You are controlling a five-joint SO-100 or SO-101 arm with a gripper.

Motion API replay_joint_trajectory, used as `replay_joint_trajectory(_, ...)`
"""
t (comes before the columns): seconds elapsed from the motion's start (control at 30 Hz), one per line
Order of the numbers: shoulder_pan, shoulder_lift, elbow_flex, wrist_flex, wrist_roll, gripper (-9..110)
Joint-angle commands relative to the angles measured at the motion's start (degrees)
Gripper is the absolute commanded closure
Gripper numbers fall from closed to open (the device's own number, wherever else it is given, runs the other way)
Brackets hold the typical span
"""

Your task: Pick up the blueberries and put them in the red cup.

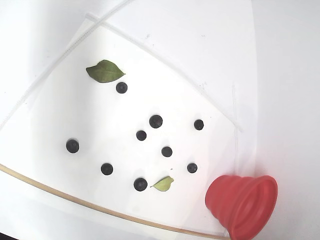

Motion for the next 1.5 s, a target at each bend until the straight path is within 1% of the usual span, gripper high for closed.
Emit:
replay_joint_trajectory(0.0,-0.18,-0.53,-0.53,0.18,0.0,90)
replay_joint_trajectory(0.67,-2.37,-0.88,-3.87,-0.26,-1.93,91)
replay_joint_trajectory(0.77,-2.11,-1.93,-4.92,-4.83,-3.25,91)
replay_joint_trajectory(0.9,-2.2,-3.69,-6.5,-5.27,-7.29,91)
replay_joint_trajectory(1.47,-3.43,-4.75,1.93,-6.94,-24.96,91)
